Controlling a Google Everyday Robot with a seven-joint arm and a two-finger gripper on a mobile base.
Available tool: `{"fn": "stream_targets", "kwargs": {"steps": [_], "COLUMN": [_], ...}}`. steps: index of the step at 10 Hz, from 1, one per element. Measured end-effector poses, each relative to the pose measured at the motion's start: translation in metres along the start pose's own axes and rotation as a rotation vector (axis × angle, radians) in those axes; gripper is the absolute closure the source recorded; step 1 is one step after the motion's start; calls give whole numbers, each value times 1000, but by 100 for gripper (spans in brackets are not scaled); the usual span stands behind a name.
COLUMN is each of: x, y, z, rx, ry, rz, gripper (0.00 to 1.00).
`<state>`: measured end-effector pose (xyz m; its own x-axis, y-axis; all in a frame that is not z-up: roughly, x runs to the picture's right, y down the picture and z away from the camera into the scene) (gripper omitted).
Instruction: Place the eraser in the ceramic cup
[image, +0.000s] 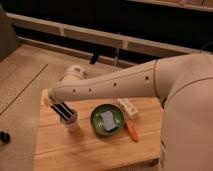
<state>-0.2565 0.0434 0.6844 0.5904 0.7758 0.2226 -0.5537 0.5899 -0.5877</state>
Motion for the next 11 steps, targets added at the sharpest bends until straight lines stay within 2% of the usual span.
{"fn": "stream_targets", "kwargs": {"steps": [1,4,5,6,11], "x": [-1,-5,-5,-5,-1], "y": [-1,6,9,13,18], "z": [1,10,13,16,16], "rx": [-2,-27,-37,-50,-78], "ry": [-13,-47,-51,-59,-83], "rz": [-9,-36,-40,-43,-35], "gripper": [62,30,24,20,20]}}
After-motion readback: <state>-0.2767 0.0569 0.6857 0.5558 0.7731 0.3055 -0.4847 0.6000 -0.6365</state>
